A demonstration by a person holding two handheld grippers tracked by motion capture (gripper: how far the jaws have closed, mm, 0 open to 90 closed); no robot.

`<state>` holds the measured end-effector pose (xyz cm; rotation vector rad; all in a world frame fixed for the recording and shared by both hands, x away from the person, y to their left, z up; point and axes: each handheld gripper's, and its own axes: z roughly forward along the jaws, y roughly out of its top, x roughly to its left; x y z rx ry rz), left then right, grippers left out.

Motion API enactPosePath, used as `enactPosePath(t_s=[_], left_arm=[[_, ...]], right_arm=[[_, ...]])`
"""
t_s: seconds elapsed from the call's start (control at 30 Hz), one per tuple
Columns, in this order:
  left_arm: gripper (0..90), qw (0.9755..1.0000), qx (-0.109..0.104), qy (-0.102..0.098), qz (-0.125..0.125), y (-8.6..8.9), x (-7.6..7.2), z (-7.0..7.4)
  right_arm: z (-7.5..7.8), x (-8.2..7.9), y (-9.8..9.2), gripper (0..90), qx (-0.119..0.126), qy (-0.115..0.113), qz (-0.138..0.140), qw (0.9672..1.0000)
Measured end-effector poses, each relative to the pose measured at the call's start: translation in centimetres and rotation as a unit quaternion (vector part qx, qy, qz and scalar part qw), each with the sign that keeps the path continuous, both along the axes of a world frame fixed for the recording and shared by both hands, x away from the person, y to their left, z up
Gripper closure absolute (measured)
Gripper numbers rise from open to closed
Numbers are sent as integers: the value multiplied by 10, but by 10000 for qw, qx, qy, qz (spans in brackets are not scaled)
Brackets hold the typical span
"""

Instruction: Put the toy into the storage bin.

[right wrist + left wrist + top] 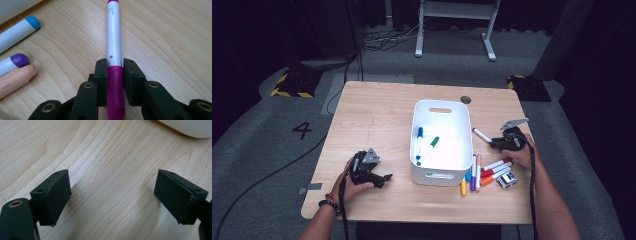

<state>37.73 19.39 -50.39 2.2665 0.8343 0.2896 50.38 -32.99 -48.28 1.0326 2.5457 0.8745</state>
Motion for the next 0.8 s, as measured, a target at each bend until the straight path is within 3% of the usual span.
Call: enactPosePath(t_s=[0.17, 0.47, 0.7, 0.8], left_arm=[[141, 10000, 1, -10, 12, 0, 0, 0], [141, 10000, 5, -17, 11, 0, 0, 0], [141, 10000, -4, -19, 18, 0, 0, 0], [141, 10000, -1, -10, 12, 0, 0, 0]], right_arm=[[2, -5, -1, 744, -2, -108, -110, 9999], [28, -20, -11, 745, 563, -415, -224, 9973], [55, -37, -21, 745, 1117, -702, -297, 9908], [68, -44, -23, 745, 1269, -864, -208, 9879]])
